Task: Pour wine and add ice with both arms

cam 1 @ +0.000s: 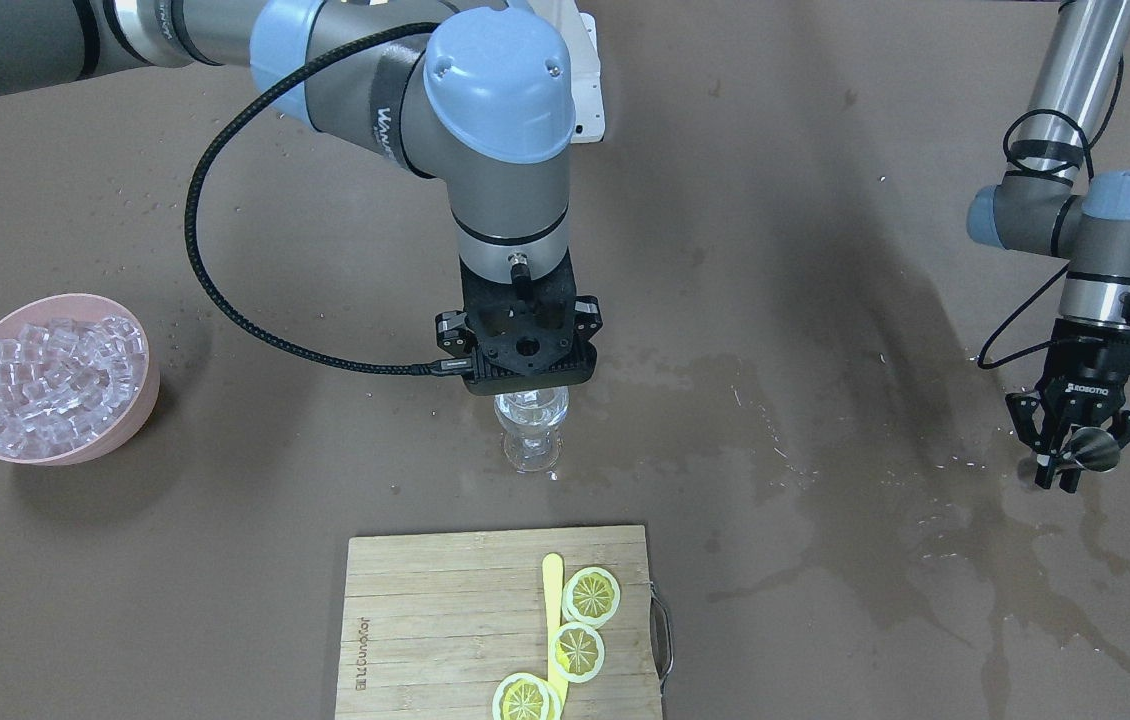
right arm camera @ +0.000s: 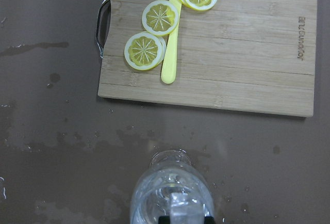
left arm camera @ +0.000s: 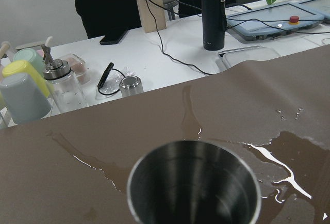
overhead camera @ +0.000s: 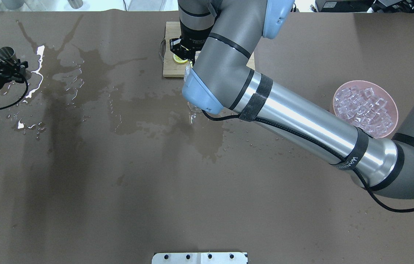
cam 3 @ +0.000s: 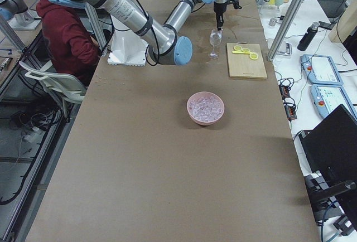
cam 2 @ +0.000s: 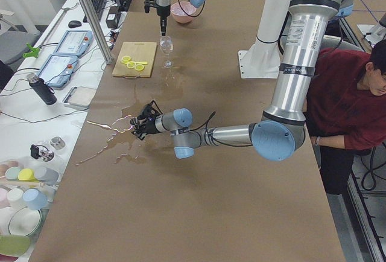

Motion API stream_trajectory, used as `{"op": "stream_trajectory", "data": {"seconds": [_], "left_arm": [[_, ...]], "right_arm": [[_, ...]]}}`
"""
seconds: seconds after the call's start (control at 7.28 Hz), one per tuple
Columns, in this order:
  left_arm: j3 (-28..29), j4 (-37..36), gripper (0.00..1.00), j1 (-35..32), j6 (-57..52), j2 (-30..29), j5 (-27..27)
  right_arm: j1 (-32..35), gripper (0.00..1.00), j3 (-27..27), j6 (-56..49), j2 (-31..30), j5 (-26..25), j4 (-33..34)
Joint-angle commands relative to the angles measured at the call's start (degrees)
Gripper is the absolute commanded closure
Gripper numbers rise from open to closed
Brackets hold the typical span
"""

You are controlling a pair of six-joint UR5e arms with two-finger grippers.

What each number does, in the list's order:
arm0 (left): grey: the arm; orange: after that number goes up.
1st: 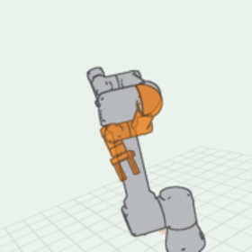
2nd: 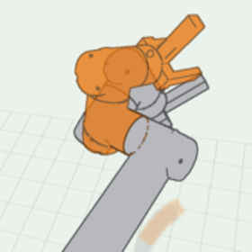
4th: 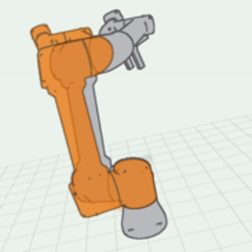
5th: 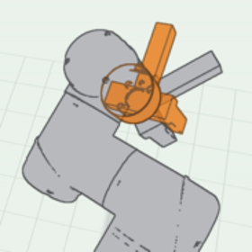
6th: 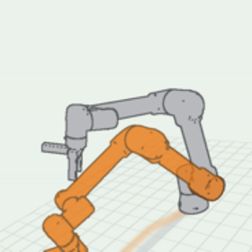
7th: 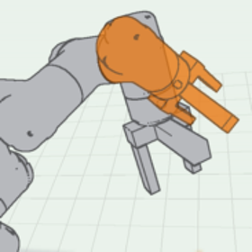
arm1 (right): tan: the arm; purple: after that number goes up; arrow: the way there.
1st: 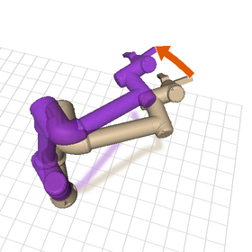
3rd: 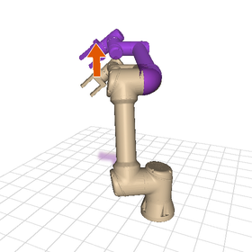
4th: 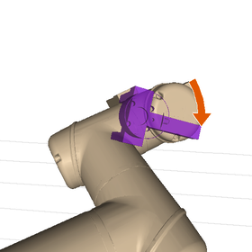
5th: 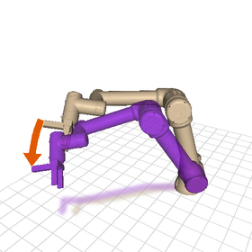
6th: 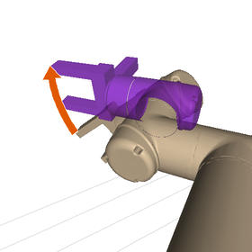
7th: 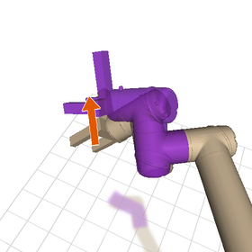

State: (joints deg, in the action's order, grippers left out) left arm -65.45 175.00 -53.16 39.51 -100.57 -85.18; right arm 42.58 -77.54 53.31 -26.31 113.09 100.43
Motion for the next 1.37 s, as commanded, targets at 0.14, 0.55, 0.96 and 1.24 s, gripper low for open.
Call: {"op": "stream_trajectory", "data": {"seconds": [0.14, 0.55, 0.96, 1.24], "left_arm": [[1.29, -0.1, 1.0, 2.18, 2.41, -1.65, 0.01], [1.38, -0.1, 1.0, 2.36, 2.33, -2.61, 0.01], [1.82, -0.1, 0.76, 2.36, 2.33, -3.23, 0.01], [1.82, -0.1, 0.68, 2.36, 2.33, -3.5, 0.01]], "right_arm": [[-0.82, 0.9, 0.11, 0.56, 0.29, -1.02, 0.12], [-1.0, 0.4, -0.15, 1.0, 0.2, -1.11, 0.03], [-0.83, 0.19, -1.3, 1.0, -0.06, -1.02, 0.56], [2.84, 0.13, -3.57, 0.31, -1.28, 2.29, 2.74]]}}
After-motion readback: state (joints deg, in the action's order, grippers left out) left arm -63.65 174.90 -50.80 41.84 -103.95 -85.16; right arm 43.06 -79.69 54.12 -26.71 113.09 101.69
